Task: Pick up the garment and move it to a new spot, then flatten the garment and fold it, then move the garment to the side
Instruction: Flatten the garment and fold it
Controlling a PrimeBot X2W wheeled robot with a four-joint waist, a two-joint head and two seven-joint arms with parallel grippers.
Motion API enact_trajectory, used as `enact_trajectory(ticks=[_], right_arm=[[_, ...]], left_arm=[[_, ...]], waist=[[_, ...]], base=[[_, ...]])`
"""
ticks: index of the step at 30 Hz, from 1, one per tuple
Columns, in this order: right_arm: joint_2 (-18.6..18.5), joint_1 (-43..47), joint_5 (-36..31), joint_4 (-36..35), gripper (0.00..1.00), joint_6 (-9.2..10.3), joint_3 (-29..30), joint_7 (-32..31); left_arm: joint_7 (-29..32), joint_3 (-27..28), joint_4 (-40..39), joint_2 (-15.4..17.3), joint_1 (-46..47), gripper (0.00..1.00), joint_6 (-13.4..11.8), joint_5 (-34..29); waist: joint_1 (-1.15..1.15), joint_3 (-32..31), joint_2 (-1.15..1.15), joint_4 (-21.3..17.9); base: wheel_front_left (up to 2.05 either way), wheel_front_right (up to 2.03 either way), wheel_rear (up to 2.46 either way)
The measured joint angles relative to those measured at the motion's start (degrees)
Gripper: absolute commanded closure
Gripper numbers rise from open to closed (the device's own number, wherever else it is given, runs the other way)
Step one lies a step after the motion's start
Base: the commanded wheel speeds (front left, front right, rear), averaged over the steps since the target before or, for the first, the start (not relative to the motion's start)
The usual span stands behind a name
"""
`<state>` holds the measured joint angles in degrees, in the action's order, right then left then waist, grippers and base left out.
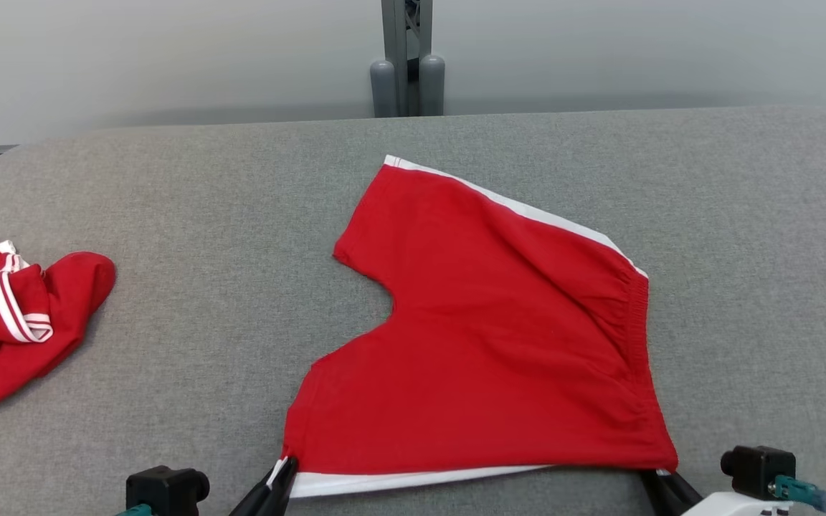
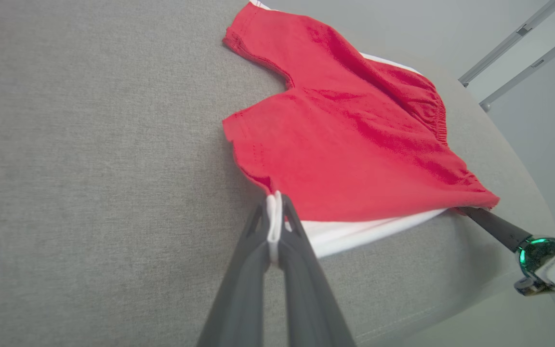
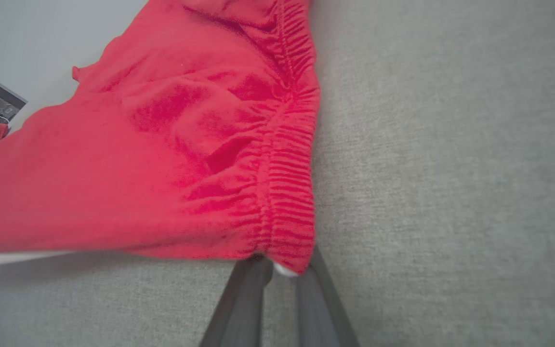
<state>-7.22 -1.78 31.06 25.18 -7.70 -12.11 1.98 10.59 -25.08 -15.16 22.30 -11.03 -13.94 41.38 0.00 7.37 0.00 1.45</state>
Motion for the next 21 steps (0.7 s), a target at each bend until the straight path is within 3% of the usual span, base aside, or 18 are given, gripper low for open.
enact_trajectory(ticks=[5,10,14,21], right_arm=[[3.1,6.9,-5.8,-13.2,1.00,0.03,6.1,-7.4],[4.5,8.2,-7.1,-20.7,1.00,0.02,8.4,-10.3],[4.6,6.9,-6.4,-22.4,1.00,0.02,8.5,-10.5],[4.6,-0.9,-5.1,-19.6,1.00,0.03,6.9,-5.5]], left_arm=[[0.5,0.9,-2.6,1.0,-0.4,1.00,-0.6,0.0],[1.6,1.6,-2.0,3.9,5.1,1.00,1.9,-1.3],[2.1,2.2,0.3,4.4,13.0,1.00,4.2,-2.2],[2.8,2.2,9.2,2.3,28.0,1.00,8.9,-1.8]], waist=[[0.00,0.4,0.00,-0.6],[0.00,1.3,0.00,-1.1],[0.00,2.4,0.00,-1.6],[0.00,5.3,0.00,-3.9]], base=[[0.00,0.00,0.00],[0.00,0.00,0.00],[0.00,0.00,0.00],[0.00,0.00,0.00]])
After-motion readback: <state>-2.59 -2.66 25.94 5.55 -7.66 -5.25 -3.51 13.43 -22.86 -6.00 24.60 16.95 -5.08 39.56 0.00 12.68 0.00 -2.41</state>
